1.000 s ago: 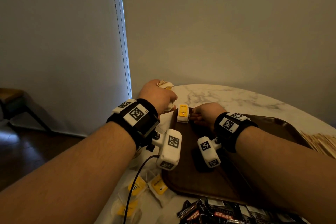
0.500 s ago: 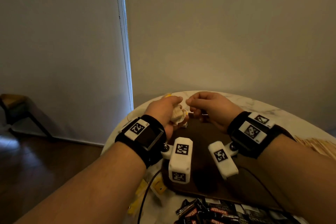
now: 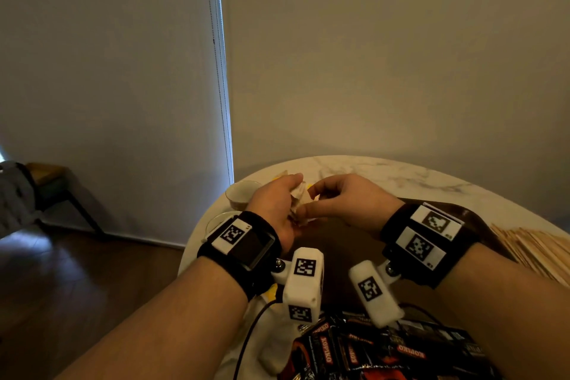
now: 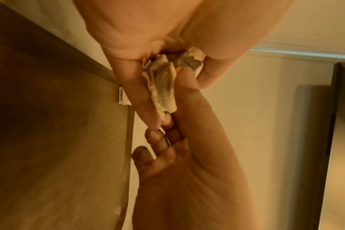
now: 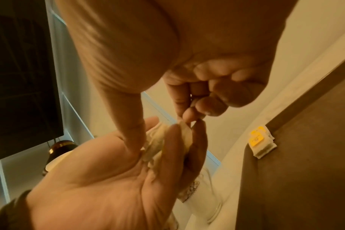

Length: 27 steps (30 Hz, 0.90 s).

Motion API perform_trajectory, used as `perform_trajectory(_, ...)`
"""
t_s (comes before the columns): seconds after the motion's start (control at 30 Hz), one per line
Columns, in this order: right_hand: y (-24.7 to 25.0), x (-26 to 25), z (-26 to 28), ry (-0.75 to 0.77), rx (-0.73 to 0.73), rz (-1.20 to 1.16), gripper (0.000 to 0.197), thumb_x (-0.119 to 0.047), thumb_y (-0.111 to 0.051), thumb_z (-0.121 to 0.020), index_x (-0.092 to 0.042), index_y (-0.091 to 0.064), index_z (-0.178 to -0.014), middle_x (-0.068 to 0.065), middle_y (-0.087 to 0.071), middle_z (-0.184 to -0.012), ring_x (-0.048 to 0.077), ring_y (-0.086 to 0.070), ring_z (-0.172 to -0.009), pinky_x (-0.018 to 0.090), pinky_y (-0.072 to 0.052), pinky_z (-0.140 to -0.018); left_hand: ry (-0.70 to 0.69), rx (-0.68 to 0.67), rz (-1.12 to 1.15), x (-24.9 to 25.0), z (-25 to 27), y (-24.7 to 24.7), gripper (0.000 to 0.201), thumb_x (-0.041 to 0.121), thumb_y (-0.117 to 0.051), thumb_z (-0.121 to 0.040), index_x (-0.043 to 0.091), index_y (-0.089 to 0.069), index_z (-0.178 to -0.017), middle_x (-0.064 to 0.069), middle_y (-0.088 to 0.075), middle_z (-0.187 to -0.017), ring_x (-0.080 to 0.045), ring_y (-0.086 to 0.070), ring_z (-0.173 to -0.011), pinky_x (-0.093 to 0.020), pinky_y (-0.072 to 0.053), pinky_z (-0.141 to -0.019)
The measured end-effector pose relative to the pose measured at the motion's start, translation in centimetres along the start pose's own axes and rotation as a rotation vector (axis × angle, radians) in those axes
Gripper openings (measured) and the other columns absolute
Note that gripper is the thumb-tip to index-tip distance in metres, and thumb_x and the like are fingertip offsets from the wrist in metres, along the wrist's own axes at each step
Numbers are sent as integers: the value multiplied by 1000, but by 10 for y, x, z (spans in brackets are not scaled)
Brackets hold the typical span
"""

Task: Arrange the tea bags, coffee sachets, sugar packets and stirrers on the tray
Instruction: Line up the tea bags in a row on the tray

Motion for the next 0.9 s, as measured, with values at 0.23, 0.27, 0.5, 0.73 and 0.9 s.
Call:
perform_trajectory(0.23, 0, 1, -1, 27, 29, -196, 9, -13, -79, -85, -17, -73, -81, -4, -66, -69, 5, -55, -58, 22, -42, -52, -30, 42, -28, -2, 0, 13, 22, 34, -62, -102, 13, -65, -108, -9, -73, -89, -25, -72, -77, -34, -58, -52)
perform_trajectory(0.27, 1, 1, -1, 29, 42, -243, 11, -10, -76, -86, -17, -72, -80, -1, -65, -70, 9, -55, -62, 25, -43, -55, -33, 49, -21, -2, 0, 15, 22, 34, -63, -101, 13, -65, -109, -10, -73, -91, -25, -72, -77, -33, -58, -52)
perform_trajectory(0.5, 25, -7, 3, 166, 179, -748, 18, 2, -60, -93, -13, -63, -84, 6, -69, -87, 19, -69, -81, 35, -53, -75, -97, 108, 31, 8, -2, 27, 9, 21, -71, -95, 15, -65, -97, -6, -70, -78, -20, -68, -65, -32, -57, -63)
perform_trajectory(0.73, 27, -5, -1, 158, 235, -736, 15, -2, -67, -93, -14, -68, -102, 8, -76, -93, 20, -72, -84, 45, -59, -85, -288, -24, -117, 36, 7, 13, 14, 25, -80, -88, 20, -67, -91, 7, -66, -64, -6, -59, -51, -22, -46, -52)
perform_trajectory(0.9, 18, -10, -3, 152, 193, -688, 9, -4, -69, -93, -8, -69, -100, 9, -76, -89, 20, -74, -82, 36, -61, -78, -414, 26, -268, 57, 9, 12, 13, 19, -78, -89, 19, -72, -101, 3, -66, -73, -10, -59, -63, -23, -49, -52)
Point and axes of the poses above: each hand's wrist, its own z-axis away from the middle knuckle, its own y-axis out of the back of the hand, x = y × z, the point moved 9 cm from there along -z, towards the middle knuckle
